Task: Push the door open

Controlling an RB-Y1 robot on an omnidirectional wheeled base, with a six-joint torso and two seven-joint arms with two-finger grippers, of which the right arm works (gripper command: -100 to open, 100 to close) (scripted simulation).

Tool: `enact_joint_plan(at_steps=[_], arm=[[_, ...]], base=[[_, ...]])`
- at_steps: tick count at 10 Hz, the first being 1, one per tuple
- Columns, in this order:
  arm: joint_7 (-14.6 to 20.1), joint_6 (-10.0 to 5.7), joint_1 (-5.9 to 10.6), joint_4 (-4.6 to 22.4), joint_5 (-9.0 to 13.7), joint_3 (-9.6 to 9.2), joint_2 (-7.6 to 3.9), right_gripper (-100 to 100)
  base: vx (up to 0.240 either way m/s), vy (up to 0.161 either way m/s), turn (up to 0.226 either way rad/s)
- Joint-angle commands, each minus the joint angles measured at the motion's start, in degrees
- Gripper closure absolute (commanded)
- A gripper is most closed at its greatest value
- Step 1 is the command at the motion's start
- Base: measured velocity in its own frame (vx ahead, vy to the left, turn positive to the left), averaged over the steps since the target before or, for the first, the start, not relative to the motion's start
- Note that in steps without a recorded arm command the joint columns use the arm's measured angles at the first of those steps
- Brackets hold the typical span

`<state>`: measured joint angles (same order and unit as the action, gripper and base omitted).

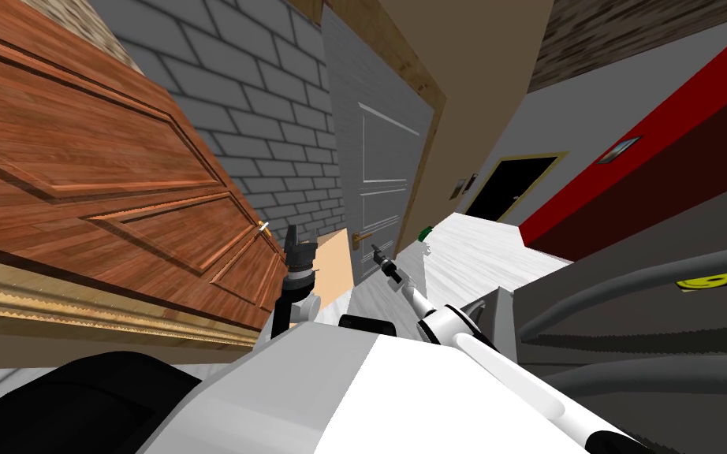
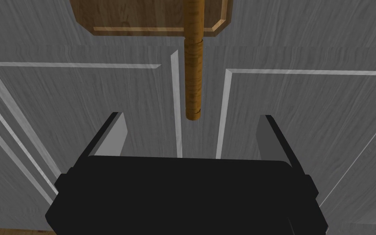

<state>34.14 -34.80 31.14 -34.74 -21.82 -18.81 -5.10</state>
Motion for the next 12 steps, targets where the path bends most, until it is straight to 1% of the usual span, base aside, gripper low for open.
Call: enact_joint_plan(at_steps=[1,4,8,9,12], arm=[[0.04,0.03,-0.04,-0.07,-0.02,-0.04,0.0,-100],[0.04,0.03,-0.04,-0.07,-0.02,-0.04,0.0,-100],[0.04,0.03,-0.04,-0.07,-0.02,-0.04,0.0,-100],[1.17,-0.61,0.04,-0.1,-0.6,-1.0,-0.21,-100],[1.34,-0.71,0.05,-0.11,-0.69,-1.14,-0.22,-100]], base=[[0.012,0.001,-0.021],[0.005,0.015,0.024],[-0.012,-0.015,-0.01],[0.046,0.011,-0.067],[0.026,0.007,-0.033]])
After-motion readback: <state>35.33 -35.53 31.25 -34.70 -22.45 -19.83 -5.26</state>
